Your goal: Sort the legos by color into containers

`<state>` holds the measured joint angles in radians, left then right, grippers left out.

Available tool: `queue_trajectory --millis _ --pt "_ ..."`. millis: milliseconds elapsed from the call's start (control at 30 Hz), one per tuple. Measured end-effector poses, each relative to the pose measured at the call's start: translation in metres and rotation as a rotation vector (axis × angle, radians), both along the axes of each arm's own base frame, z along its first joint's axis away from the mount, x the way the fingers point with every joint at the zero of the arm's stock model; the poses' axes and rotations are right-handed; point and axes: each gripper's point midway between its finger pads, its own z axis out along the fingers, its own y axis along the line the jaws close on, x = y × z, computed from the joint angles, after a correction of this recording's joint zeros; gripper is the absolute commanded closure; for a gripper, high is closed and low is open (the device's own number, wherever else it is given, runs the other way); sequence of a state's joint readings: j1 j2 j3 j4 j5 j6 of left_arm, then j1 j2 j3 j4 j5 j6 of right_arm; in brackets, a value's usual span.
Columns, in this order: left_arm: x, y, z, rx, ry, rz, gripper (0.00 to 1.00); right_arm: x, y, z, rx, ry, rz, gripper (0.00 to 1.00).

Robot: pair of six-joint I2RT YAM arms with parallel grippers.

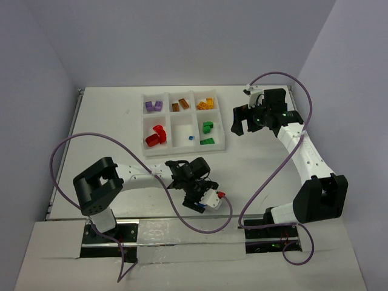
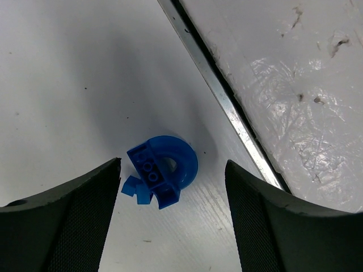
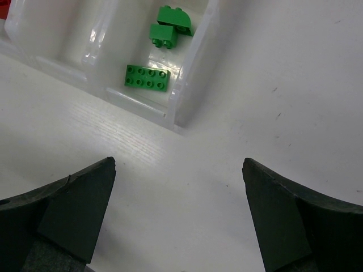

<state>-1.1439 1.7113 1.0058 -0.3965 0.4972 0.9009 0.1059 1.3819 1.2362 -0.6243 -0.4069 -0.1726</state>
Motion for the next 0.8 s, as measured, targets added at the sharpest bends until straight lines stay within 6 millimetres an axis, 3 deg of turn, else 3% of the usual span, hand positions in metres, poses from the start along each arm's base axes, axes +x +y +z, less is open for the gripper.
queue_trajectory --millis 333,800 --pt "0.004 0.003 -0.015 0.043 -0.008 0.015 0.30 0.000 0.000 0.000 0.002 0.001 0.002 0.00" --pt "0.006 -0.002 -0.018 0.048 0.001 0.031 0.46 0.000 0.000 0.000 0.001 0.001 0.002 0.00"
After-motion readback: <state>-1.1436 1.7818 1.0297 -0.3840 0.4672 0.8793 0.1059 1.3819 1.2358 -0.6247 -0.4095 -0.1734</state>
